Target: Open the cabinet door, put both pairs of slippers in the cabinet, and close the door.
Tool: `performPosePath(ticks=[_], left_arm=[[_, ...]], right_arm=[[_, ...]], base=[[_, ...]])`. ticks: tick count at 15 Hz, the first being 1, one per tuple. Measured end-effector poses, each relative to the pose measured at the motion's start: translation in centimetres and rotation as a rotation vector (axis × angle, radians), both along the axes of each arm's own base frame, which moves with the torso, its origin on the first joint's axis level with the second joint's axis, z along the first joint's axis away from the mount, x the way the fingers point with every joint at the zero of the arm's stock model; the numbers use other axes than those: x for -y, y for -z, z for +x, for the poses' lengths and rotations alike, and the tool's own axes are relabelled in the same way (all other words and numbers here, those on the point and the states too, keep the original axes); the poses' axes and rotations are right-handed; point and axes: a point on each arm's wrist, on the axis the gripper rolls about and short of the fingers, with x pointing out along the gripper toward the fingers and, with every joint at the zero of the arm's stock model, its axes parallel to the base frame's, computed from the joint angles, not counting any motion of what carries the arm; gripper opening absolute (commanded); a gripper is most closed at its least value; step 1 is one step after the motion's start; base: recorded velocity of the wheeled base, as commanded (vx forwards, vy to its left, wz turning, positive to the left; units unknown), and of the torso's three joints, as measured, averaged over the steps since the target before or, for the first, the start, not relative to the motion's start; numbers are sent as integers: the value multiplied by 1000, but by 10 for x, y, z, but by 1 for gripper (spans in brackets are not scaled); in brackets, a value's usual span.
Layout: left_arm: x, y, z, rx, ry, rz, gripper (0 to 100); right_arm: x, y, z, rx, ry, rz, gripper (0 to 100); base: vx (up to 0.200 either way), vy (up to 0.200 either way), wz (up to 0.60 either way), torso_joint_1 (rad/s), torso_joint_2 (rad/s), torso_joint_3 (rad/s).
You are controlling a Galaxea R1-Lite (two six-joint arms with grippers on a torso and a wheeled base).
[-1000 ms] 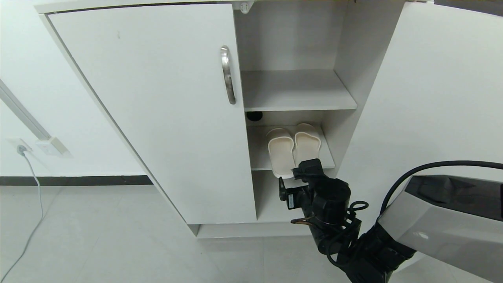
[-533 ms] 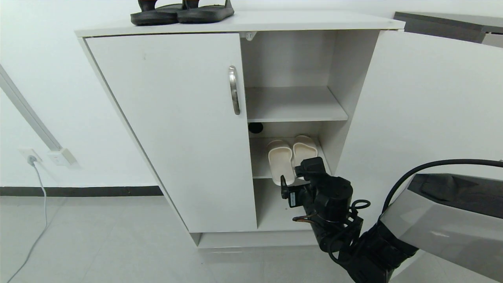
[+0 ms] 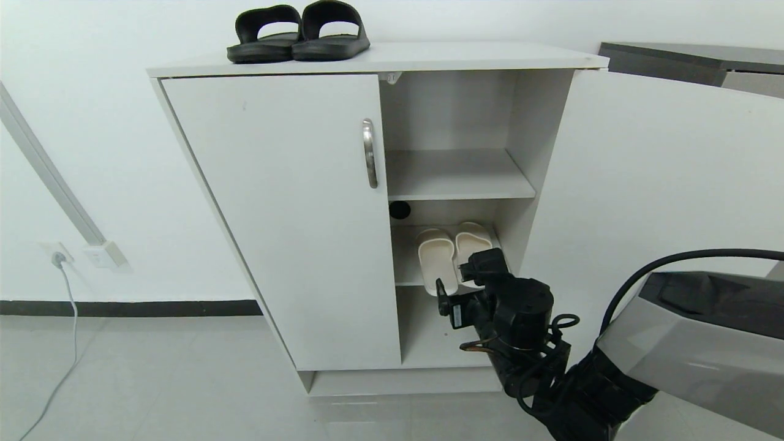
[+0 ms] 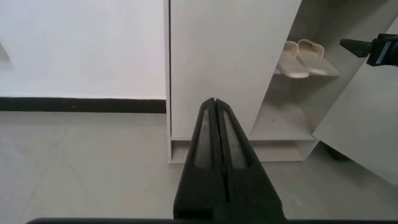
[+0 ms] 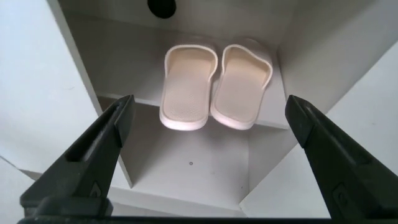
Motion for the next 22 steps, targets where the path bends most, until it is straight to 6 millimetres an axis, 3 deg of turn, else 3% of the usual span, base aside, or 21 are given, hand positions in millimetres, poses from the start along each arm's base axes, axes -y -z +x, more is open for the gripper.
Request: performPosePath(ticks=[9, 22], left_arm=[[0, 0, 0, 0, 0, -3, 0], [0, 0, 0, 0, -1, -3, 0]], right_arm=[[5, 1, -6, -3, -35, -6, 100], [5, 4, -6, -7, -35, -12, 100]], base=[[0, 0, 0, 0, 0, 0], [0, 200, 0, 4, 1, 2]])
